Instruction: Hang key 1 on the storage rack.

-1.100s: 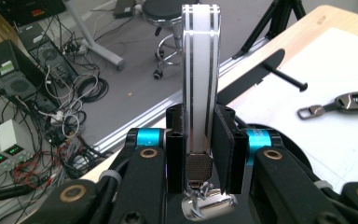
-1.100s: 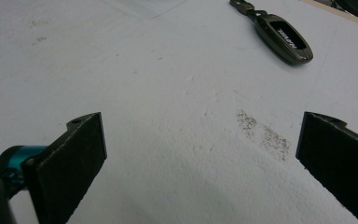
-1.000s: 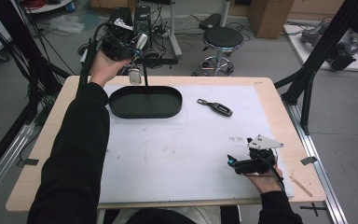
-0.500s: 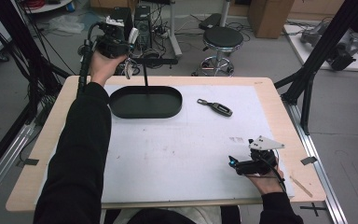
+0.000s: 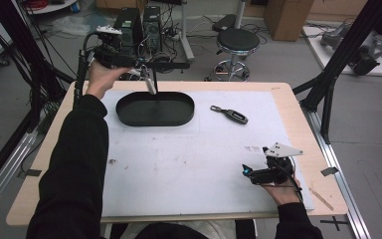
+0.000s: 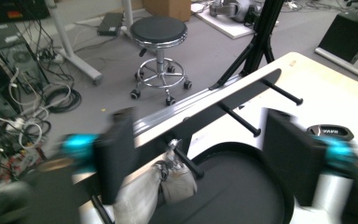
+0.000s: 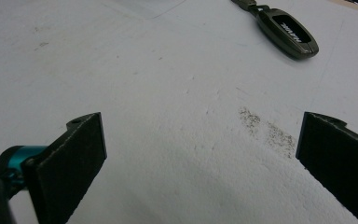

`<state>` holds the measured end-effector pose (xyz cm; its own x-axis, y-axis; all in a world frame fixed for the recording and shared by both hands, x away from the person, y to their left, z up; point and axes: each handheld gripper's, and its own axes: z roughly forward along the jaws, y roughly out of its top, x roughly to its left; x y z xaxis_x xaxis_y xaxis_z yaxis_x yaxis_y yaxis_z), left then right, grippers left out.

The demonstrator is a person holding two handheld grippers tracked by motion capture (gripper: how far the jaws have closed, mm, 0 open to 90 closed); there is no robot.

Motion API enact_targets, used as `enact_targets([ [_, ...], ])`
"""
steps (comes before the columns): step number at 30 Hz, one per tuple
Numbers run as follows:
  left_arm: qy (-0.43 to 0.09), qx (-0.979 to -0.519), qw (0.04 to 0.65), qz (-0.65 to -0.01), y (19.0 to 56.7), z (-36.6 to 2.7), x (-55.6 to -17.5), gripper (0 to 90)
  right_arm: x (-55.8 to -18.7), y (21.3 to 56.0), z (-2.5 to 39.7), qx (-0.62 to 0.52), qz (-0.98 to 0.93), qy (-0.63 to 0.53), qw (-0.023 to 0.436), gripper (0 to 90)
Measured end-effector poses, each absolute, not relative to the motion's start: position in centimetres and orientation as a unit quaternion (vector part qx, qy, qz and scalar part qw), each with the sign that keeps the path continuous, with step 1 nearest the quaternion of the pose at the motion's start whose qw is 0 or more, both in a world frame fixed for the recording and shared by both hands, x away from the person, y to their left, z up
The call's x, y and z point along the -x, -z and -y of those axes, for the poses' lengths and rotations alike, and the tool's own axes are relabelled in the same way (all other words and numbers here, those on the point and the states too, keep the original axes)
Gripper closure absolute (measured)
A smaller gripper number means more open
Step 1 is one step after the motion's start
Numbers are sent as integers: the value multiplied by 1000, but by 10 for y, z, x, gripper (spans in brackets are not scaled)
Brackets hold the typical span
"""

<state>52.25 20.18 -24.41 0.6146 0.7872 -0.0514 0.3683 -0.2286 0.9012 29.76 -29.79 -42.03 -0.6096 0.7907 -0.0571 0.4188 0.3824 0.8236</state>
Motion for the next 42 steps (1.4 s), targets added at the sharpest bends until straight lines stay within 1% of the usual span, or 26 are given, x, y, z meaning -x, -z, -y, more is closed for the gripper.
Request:
enact_targets([
  [1, -207, -757, 491, -378, 243, -202, -521, 58, -297, 420, 298, -379, -799, -408, 227, 7],
  [2, -202, -761, 491, -373, 243, -202, -520, 22, -298, 420, 298, -378, -799, -409, 228, 7],
  [3, -200, -765, 490, -367, 243, -202, -518, 17, -298, 420, 298, -379, -798, -410, 228, 7],
  [6, -202, -774, 482, -358, 243, -202, -514, 17, -298, 420, 298, -381, -798, -409, 226, 7],
  [10, -213, -771, 484, -355, 245, -206, -507, 17, -299, 420, 299, -381, -798, -408, 228, 7],
  [16, -199, -770, 492, -354, 252, -215, -498, 17, -301, 420, 305, -391, -790, -415, 225, 7],
  [25, -206, -779, 483, -342, 261, -221, -481, 17, -300, 420, 308, -396, -789, -411, 228, 7],
  [33, -207, -788, 467, -343, 281, -233, -461, 17, -302, 420, 308, -401, -788, -410, 224, 7],
  [42, -197, -784, 476, -346, 300, -248, -439, 17, -304, 421, 307, -401, -790, -408, 220, 8],
])
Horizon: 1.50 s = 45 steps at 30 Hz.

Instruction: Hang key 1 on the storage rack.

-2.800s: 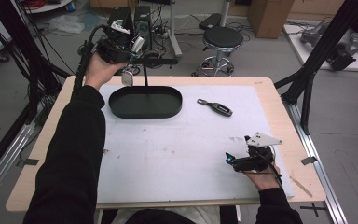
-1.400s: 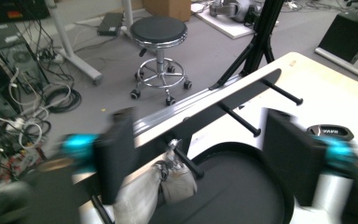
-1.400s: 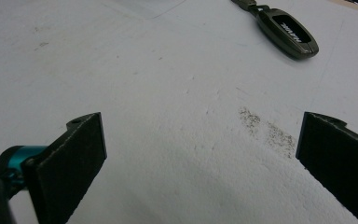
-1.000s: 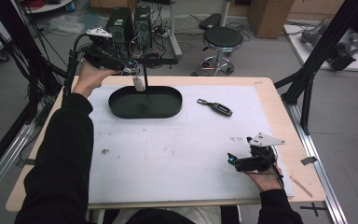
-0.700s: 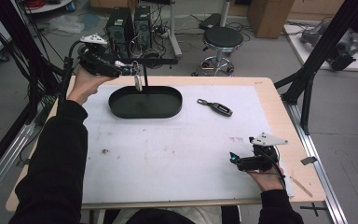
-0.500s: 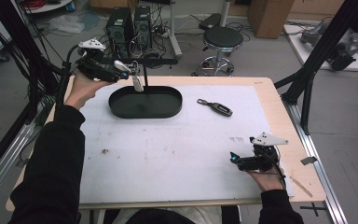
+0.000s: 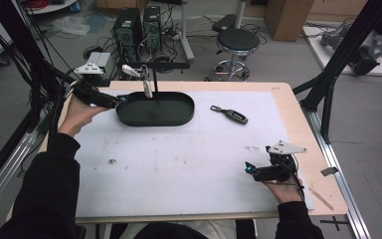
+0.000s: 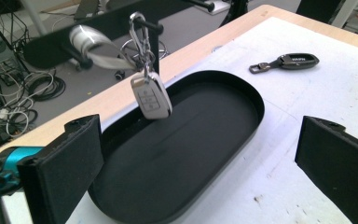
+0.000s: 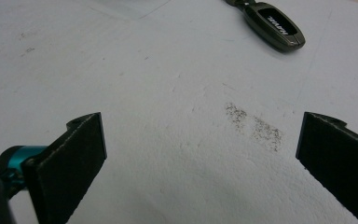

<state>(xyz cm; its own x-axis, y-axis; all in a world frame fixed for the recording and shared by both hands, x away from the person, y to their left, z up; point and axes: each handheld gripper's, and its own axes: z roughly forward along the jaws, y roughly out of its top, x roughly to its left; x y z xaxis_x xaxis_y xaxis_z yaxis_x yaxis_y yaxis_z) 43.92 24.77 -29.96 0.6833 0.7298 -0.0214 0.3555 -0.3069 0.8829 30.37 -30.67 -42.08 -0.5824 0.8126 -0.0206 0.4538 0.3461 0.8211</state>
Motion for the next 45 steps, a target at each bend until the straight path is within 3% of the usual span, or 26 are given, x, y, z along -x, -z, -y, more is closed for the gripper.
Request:
enact_targets([
  [45, -166, -784, 472, -367, 367, -274, -374, 17, -298, 420, 309, -409, -788, -403, 221, 8],
])
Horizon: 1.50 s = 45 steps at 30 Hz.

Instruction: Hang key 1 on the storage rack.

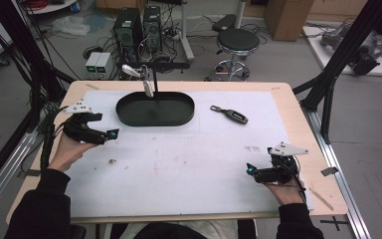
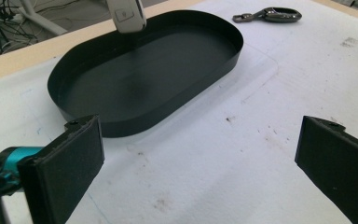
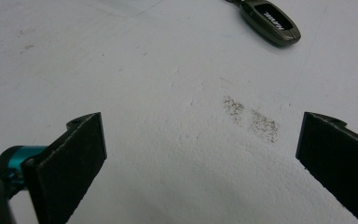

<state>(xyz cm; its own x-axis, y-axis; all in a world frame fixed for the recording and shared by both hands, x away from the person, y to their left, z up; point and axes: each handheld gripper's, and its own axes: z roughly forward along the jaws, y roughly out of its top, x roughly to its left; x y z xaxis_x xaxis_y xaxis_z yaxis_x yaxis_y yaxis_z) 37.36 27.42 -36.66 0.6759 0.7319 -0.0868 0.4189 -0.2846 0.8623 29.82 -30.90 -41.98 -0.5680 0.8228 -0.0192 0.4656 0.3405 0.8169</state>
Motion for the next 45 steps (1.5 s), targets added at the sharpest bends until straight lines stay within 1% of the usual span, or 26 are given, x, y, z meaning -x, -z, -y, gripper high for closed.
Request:
enact_targets([
  [15, -173, -795, 451, -368, 374, -277, -351, 17, -300, 421, 307, -406, -791, -401, 220, 8],
  [21, -178, -787, 455, -376, 377, -282, -342, 17, -301, 420, 306, -404, -793, -400, 219, 8],
  [27, -181, -791, 447, -377, 388, -284, -330, 17, -302, 421, 304, -404, -794, -399, 218, 8],
  [45, -176, -779, 445, -405, 413, -296, -305, 17, -303, 421, 303, -405, -795, -396, 216, 8],
])
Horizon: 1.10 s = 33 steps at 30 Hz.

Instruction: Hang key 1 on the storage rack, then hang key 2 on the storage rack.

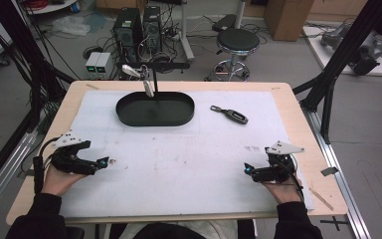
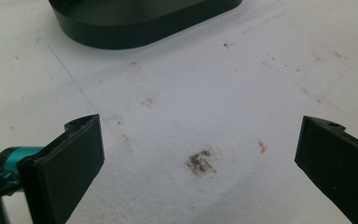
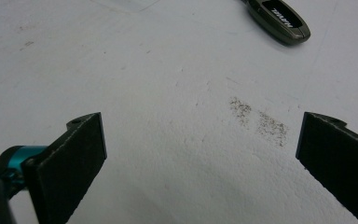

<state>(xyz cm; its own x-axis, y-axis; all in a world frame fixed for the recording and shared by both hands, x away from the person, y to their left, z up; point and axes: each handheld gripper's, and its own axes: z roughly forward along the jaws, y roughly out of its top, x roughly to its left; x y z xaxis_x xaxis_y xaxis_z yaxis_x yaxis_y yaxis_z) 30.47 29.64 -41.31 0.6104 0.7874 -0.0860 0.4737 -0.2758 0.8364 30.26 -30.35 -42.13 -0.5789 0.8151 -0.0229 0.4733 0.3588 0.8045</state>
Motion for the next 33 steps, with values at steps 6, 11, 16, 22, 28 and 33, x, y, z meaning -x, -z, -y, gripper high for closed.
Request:
enact_targets([
  [6, -174, -768, 450, -421, 425, -302, -292, 17, -304, 423, 303, -403, -800, -389, 215, 8],
  [11, -178, -764, 455, -421, 427, -304, -284, 17, -307, 421, 300, -402, -800, -392, 211, 8],
  [16, -180, -762, 457, -422, 429, -307, -282, 17, -313, 419, 293, -393, -807, -388, 208, 8],
  [22, -178, -767, 449, -423, 432, -307, -280, 17, -328, 417, 284, -390, -815, -379, 200, 7],
  [28, -173, -772, 442, -422, 436, -307, -278, 17, -335, 414, 279, -385, -823, -369, 198, 8],
  [33, -167, -776, 441, -420, 439, -306, -277, 17, -344, 408, 281, -386, -828, -358, 194, 8],
])
